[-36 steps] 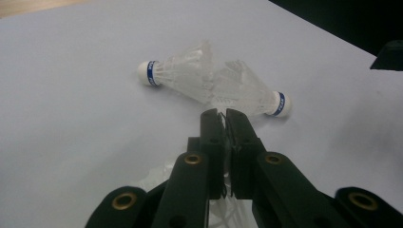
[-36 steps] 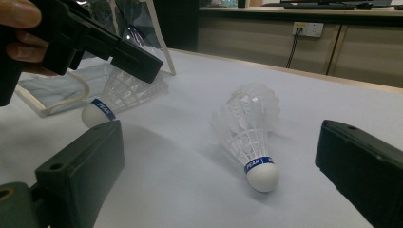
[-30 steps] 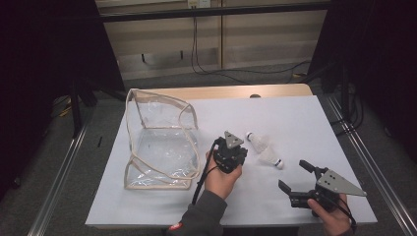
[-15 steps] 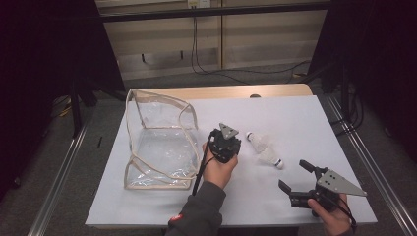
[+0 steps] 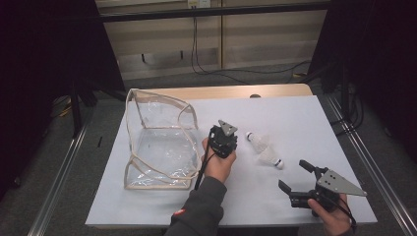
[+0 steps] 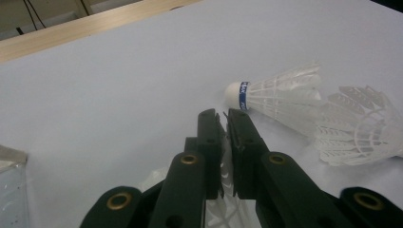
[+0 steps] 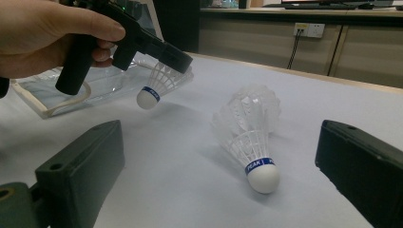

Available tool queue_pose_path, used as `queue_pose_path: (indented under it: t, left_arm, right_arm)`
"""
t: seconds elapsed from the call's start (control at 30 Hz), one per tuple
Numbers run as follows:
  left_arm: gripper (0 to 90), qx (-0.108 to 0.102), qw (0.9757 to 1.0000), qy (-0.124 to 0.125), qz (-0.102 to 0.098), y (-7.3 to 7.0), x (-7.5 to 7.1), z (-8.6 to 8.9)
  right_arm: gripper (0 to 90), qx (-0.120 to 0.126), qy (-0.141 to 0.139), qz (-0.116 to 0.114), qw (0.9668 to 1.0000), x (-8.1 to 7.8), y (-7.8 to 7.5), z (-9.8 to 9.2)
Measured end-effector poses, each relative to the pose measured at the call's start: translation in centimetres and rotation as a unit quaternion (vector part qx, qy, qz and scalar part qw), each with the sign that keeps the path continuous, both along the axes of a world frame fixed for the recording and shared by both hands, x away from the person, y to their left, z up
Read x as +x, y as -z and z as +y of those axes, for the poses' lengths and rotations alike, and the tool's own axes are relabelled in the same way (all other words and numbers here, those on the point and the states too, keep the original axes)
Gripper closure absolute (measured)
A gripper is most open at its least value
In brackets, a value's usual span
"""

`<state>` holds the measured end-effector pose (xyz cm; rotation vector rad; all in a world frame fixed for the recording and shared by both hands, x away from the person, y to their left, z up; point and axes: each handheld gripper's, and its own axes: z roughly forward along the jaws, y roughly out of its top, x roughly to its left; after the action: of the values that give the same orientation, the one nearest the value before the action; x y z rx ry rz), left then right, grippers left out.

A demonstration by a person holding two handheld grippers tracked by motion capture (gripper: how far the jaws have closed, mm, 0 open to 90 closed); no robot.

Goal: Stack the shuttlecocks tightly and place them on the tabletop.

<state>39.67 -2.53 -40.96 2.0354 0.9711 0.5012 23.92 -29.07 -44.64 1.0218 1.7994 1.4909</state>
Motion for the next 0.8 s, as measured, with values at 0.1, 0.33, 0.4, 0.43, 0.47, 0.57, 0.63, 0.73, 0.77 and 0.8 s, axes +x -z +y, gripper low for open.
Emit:
queue_pose_path:
  t: [0.1,0.33,0.4,0.43,0.47,0.57,0.63,0.73,0.77,0.8]
  left_arm:
    - [84.2,-0.004,1.0000,-0.002,0.001,0.1,0.5,0.0]
    - [82.8,0.009,0.9999,-0.001,0.013,1.2,1.2,-0.2]
    - [79.0,0.007,0.9998,0.004,0.018,1.4,1.3,-0.3]
    - [77.8,0.005,0.9997,0.006,0.022,1.4,1.3,-0.4]
    - [76.4,0.003,0.9997,0.007,0.021,1.4,1.3,-0.4]
    - [73.5,-0.008,0.9994,0.017,0.030,1.4,1.2,-0.6]
    - [73.3,-0.009,0.9992,0.022,0.031,1.2,1.0,-0.7]
    - [72.0,-0.014,0.9988,0.031,0.035,1.1,0.8,-0.7]
    - [71.5,-0.012,0.9988,0.033,0.033,1.0,0.7,-0.7]
    - [71.0,-0.016,0.9986,0.036,0.036,1.0,0.7,-0.8]
  right_arm:
    - [1.7,0.000,0.000,0.000,1.0000,0.0,0.0,0.0]
    - [1.7,0.001,-0.001,0.001,1.0000,0.0,0.0,0.0]
    - [1.7,0.002,-0.001,0.002,1.0000,0.0,0.0,0.0]
    - [1.7,0.003,-0.002,0.001,1.0000,0.1,0.1,0.0]
    - [1.7,0.003,-0.002,0.001,1.0000,0.1,0.1,0.0]
    - [1.7,0.003,-0.003,0.002,1.0000,0.1,0.1,0.0]
    - [1.7,0.001,-0.004,0.002,1.0000,0.1,0.1,0.0]
    - [1.7,0.000,-0.005,0.003,1.0000,0.1,0.1,0.1]
    - [1.7,0.000,-0.005,0.003,1.0000,0.1,0.1,0.1]
    - [1.7,0.000,-0.005,0.003,1.0000,0.1,0.1,0.1]
